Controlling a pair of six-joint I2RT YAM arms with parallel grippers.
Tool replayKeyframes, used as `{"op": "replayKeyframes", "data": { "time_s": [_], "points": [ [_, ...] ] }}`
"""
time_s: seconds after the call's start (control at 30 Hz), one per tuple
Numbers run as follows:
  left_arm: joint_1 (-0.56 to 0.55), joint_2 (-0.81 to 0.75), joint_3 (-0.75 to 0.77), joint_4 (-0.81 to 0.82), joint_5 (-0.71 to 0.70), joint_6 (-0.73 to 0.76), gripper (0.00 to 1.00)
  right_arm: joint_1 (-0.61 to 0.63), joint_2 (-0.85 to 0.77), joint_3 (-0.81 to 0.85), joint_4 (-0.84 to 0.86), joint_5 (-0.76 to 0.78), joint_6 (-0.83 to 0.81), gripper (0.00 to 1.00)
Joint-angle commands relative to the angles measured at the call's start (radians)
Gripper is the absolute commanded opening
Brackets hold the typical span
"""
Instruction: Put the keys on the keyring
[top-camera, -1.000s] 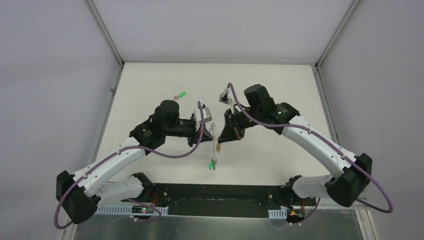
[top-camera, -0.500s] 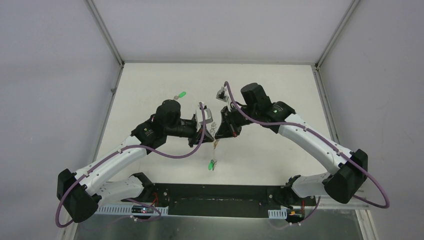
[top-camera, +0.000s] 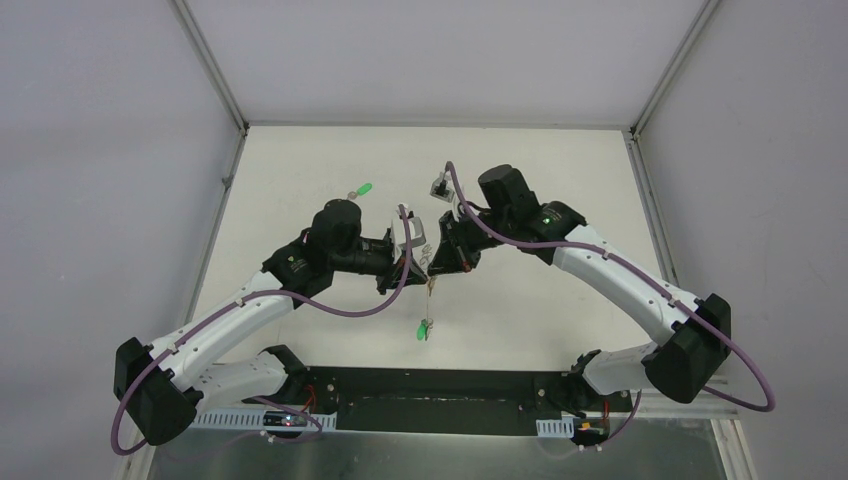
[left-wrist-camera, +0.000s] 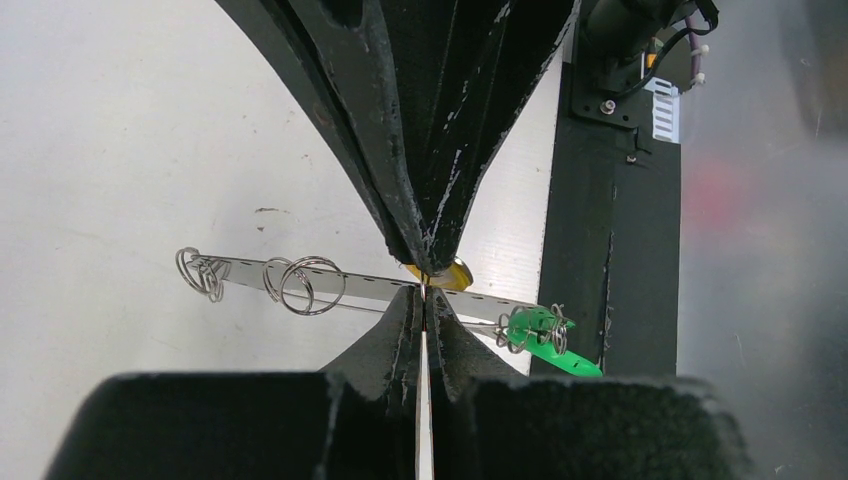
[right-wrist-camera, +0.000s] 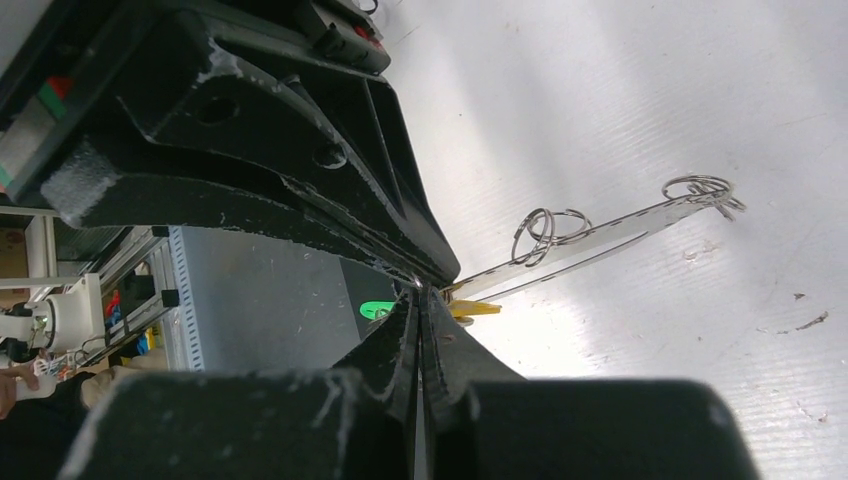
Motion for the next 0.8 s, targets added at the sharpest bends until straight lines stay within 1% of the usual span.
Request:
{"op": "replayKeyframes", "data": {
  "time_s": [0.0, 0.2, 0.77],
  "points": [
    [-0.007, -0.006, 0.045, 0.071, 0.035, 0.015, 0.00, 0.007, 0.000, 0.057, 0.024, 0.054, -0.008, 0.00],
    [-0.007, -0.013, 0.048, 0.072, 0.035, 0.008, 0.00, 0.006, -0.007, 0.042, 0.020, 0.105, -0.005, 0.00],
    [-0.007, -0.050, 0.029, 0.111, 0.013, -0.017, 0.00, 0.006, -0.027, -0.007, 0.010, 0.158, -0.014, 0.00]
  ]
}}
